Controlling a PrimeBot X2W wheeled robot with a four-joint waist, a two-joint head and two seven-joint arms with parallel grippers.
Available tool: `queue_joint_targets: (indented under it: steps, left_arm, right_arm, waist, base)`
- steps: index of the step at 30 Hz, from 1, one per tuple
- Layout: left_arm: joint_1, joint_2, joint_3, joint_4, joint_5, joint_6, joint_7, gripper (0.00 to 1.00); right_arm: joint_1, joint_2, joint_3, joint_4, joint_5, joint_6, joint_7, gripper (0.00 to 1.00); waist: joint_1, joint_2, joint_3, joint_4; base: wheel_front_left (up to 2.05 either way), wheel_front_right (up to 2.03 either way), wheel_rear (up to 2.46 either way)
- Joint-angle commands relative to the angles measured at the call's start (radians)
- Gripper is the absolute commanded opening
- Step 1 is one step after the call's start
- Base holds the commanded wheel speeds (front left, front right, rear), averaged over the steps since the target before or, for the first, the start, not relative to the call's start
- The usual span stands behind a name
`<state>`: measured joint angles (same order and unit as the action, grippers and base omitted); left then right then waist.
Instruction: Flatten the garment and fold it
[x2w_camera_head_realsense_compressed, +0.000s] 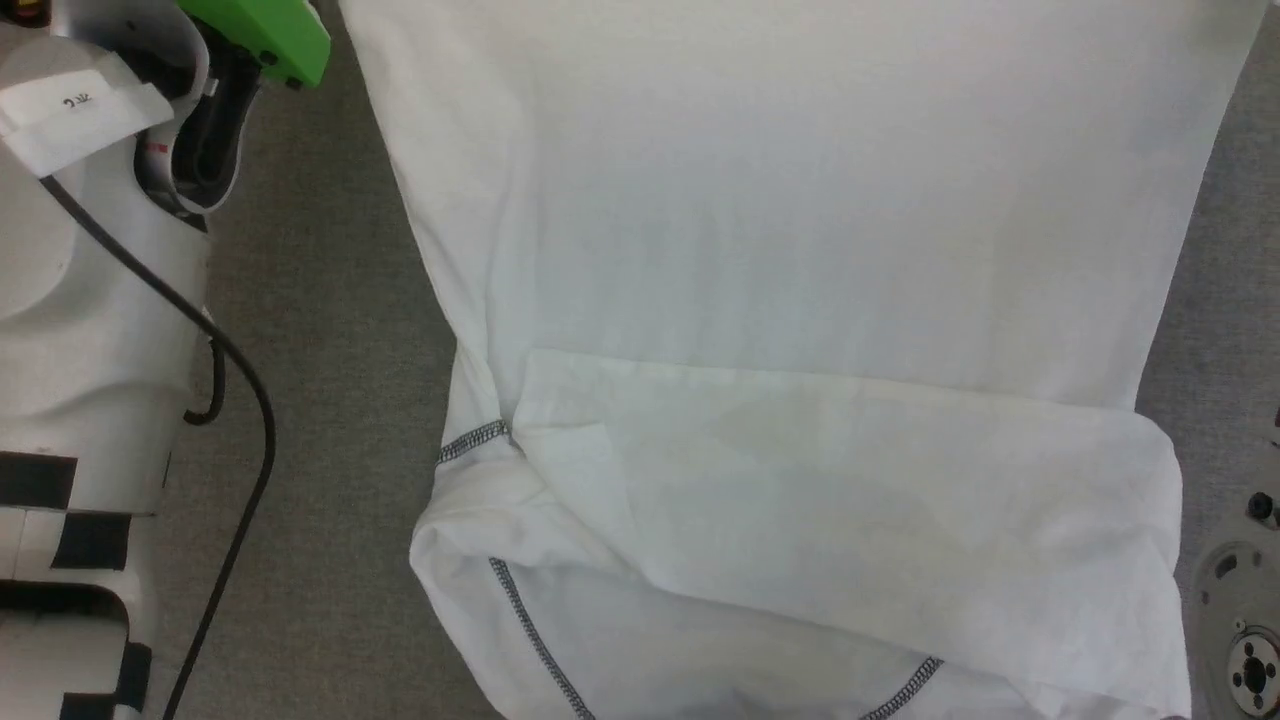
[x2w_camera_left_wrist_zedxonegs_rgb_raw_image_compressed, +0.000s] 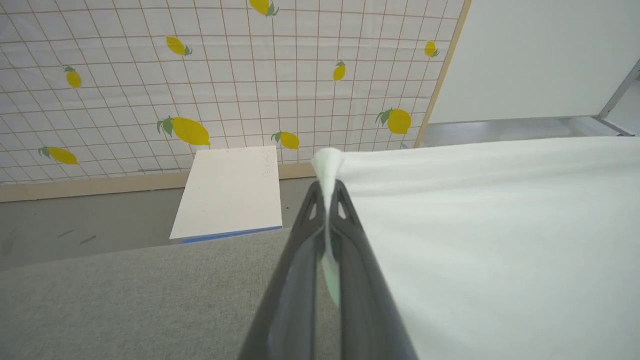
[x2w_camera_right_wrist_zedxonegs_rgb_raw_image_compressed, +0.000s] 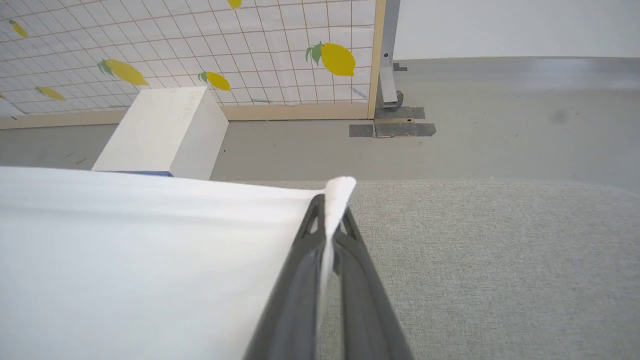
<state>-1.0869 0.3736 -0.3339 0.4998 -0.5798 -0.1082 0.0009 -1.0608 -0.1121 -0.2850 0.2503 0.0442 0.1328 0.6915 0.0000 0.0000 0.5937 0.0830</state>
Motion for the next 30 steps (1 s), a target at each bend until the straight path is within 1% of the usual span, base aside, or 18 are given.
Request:
queue_joint_targets:
  steps: [1, 4, 7, 13, 17, 22, 26, 30]
  left_arm:
    - [0.019, 0.014, 0.016, -0.001, -0.011, 0.001, -0.024, 0.00]
    - [0.078, 0.020, 0.014, -0.035, -0.030, -0.008, -0.071, 0.00]
    - [0.163, 0.044, -0.011, -0.097, -0.028, -0.015, -0.116, 0.00]
    - [0.418, 0.102, -0.042, -0.301, -0.037, -0.018, -0.203, 0.00]
    - [0.619, 0.136, -0.055, -0.464, -0.023, 0.011, -0.225, 0.00]
    - [0.859, 0.174, -0.076, -0.645, -0.022, 0.073, -0.214, 0.00]
    - [0.980, 0.190, -0.092, -0.722, -0.043, 0.104, -0.188, 0.00]
    - [1.081, 0.209, -0.119, -0.781, -0.074, 0.113, -0.147, 0.00]
  right_arm:
    - [0.021, -0.019, 0.001, -0.003, 0.017, -0.002, -0.023, 0.00]
    - [0.072, -0.029, 0.029, -0.025, 0.076, -0.002, -0.057, 0.00]
    - [0.149, -0.048, 0.063, -0.076, 0.135, -0.002, -0.077, 0.00]
    - [0.401, -0.060, 0.087, -0.262, 0.267, -0.002, -0.077, 0.00]
    - [0.591, -0.055, 0.076, -0.407, 0.327, -0.002, -0.076, 0.00]
    - [0.815, -0.003, 0.047, -0.563, 0.388, -0.002, -0.074, 0.00]
    - [0.950, 0.031, 0.035, -0.648, 0.421, -0.002, -0.083, 0.00]
    - [1.080, 0.050, 0.033, -0.703, 0.446, -0.002, -0.089, 0.00]
  waist:
    - [0.0000, 0.0000, -0.066, -0.020]
    - [0.0000, 0.0000, -0.115, -0.025]
    - [0.0000, 0.0000, -0.165, -0.027]
    - [0.0000, 0.0000, -0.272, -0.022]
    - [0.0000, 0.0000, -0.327, -0.019]
    - [0.0000, 0.0000, -0.371, -0.021]
    - [0.0000, 0.0000, -0.394, -0.028]
    - [0.0000, 0.0000, -0.418, -0.036]
  base:
    - [0.00, 0.00, 0.00]
    - [0.00, 0.00, 0.00]
    - [0.00, 0.00, 0.00]
    - [0.00, 0.00, 0.00]
    - [0.00, 0.00, 0.00]
    - [0.00, 0.00, 0.00]
    - [0.00, 0.00, 0.00]
    - [0.00, 0.00, 0.00]
